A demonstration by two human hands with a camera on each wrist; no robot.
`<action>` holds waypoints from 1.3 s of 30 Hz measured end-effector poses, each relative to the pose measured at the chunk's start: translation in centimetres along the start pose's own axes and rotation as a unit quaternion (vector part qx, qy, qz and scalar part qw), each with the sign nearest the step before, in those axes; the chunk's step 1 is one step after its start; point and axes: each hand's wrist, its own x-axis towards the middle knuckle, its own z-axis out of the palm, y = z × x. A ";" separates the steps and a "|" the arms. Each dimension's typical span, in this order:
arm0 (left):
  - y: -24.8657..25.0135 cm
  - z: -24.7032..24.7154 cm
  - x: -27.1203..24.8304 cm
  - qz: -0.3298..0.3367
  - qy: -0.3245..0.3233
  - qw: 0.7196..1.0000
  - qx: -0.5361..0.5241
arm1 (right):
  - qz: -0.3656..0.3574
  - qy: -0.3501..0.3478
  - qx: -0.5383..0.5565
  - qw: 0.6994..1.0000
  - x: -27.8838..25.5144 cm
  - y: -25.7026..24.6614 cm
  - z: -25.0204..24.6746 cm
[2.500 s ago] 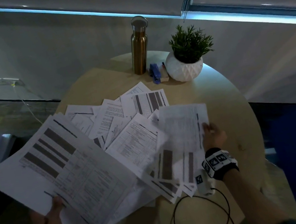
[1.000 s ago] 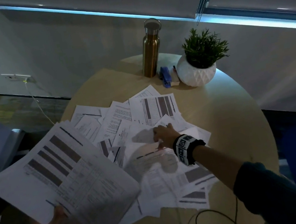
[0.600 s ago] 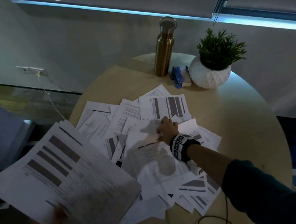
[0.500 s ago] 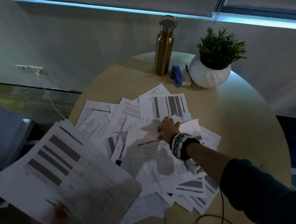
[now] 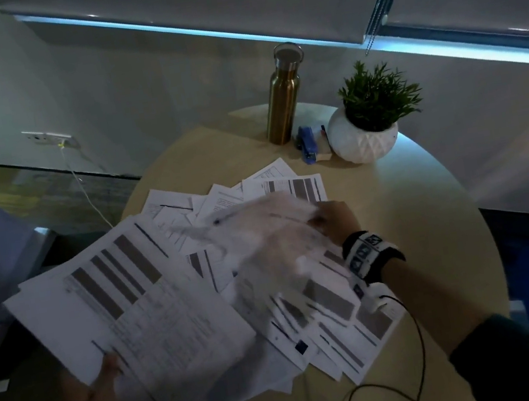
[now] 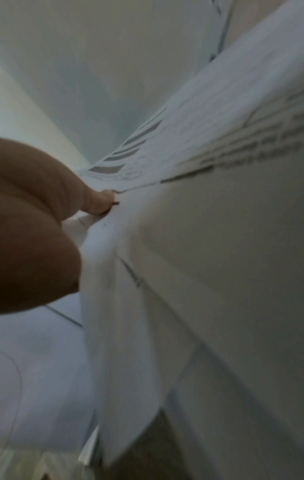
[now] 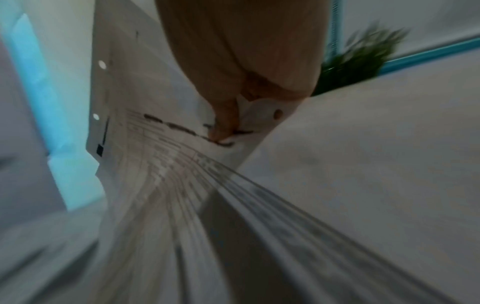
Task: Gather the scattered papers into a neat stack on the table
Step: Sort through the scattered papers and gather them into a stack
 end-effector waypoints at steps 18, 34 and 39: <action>7.6 11.4 -5.7 0.109 -0.338 0.935 -0.020 | 0.118 0.066 0.385 0.913 -10.3 -1.2 1.4; 9.7 10.6 -8.2 0.244 -0.281 0.912 -0.171 | -0.008 0.092 0.558 0.825 -12.2 -5.0 -0.1; 7.2 8.5 -7.0 0.233 -0.293 0.924 -0.070 | 0.036 0.103 0.559 0.822 -10.4 -5.0 0.8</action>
